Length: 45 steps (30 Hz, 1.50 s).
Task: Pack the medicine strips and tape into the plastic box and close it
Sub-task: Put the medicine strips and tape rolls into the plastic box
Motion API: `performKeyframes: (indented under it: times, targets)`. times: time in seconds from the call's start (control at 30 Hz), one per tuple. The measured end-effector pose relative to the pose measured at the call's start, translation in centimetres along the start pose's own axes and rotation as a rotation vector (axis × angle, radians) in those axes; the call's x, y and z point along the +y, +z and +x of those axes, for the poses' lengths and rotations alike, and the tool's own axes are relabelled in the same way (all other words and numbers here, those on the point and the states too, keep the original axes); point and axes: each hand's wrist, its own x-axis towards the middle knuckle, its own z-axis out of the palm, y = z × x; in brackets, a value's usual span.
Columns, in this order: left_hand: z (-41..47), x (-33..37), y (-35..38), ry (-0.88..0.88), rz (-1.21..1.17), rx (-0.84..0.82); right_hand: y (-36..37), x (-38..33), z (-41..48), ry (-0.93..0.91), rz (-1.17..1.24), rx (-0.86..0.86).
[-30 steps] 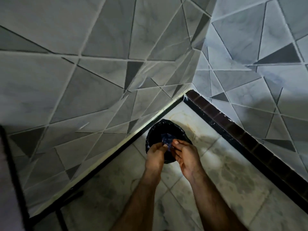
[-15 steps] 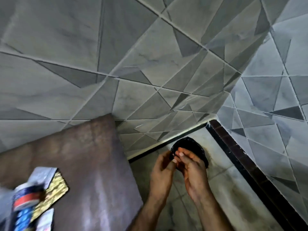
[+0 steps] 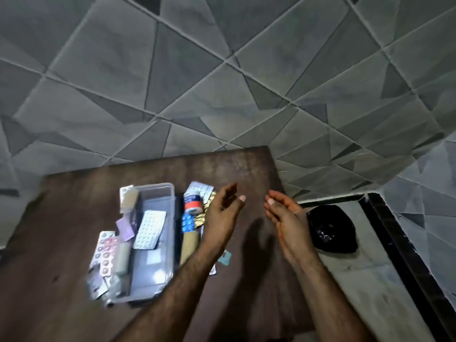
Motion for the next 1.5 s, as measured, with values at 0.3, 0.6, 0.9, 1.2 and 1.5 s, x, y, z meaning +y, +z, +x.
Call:
performKeyframes:
  times: [0.3, 0.6, 0.9, 1.2, 1.5]
  targets:
    - [-3.1, -2.7, -17.6, -0.094, 0.054, 0.188, 13.1, 6.8, -4.3, 0.044, -0.2, -0.152]
    - [-6.1, -6.7, -24.7, -0.219, 0.233, 0.229, 16.5, 12.1, -7.3, 0.049, -0.659, -0.303]
    - [-5.9, -8.8, -29.0, -0.197, 0.495, 0.416, 15.9, 14.0, -7.2, -0.021, -0.981, -0.216]
    - [-4.9, -12.1, -32.1, -0.382, 0.737, 0.271, 15.2, 17.0, -6.4, 0.053, -1.22, -0.121]
    - [-2.8, -11.1, -31.1, -0.361, 0.818, 0.136, 16.0, 18.4, -5.5, 0.154, -1.295, -0.023]
